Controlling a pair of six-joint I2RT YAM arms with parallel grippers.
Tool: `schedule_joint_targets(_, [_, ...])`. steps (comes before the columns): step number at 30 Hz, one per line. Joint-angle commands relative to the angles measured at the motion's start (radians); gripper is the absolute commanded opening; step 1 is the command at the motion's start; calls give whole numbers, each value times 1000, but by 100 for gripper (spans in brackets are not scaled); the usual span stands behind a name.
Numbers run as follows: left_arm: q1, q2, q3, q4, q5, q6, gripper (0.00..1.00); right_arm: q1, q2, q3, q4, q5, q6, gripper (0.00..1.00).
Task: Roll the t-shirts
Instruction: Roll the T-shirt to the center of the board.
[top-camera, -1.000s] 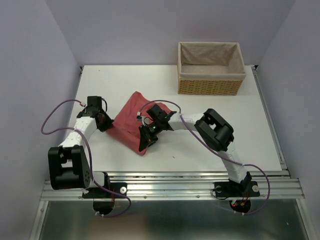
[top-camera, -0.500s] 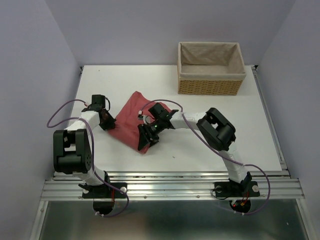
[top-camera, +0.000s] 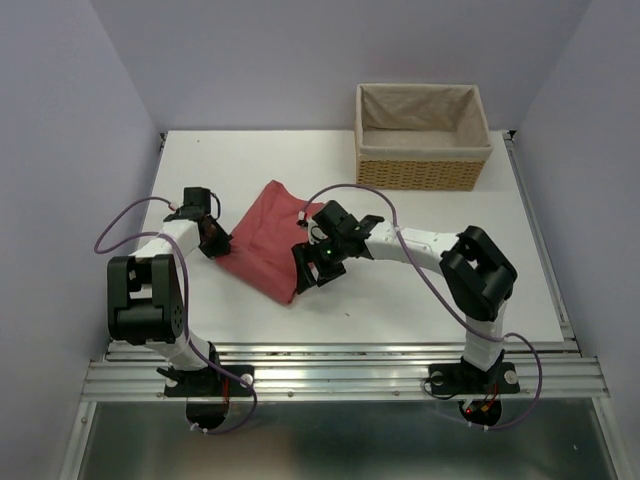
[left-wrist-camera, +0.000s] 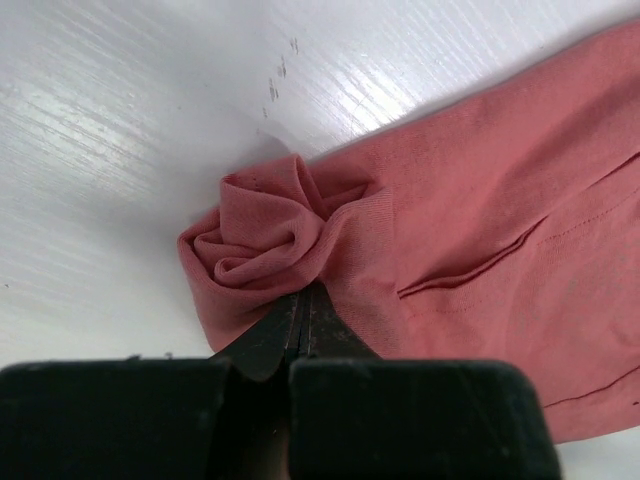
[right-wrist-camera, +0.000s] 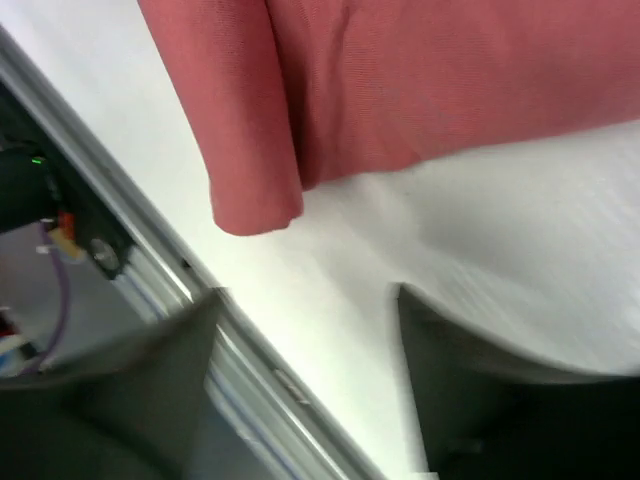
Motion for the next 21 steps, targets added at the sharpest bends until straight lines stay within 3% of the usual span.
schedule_joint_targets(1, [0,15,22,10,-26,-3,0,35,-85,33,-37,183,-31,31])
schedule_joint_targets(2, [0,15,21,8,-26,-3,0,62,-85,48,-35,201,-37,12])
schedule_joint_targets(3, [-1,15,21,10,-26,-3,0,72,-79,67,-32,205,-47,1])
schedule_joint_targets(12, [-1,37,27,13,-26,2,0,113,78,249,23,214,-1,1])
schedule_joint_targets(21, [-1,60,48,10,-40,3,0,113,220,208,40,382,19,1])
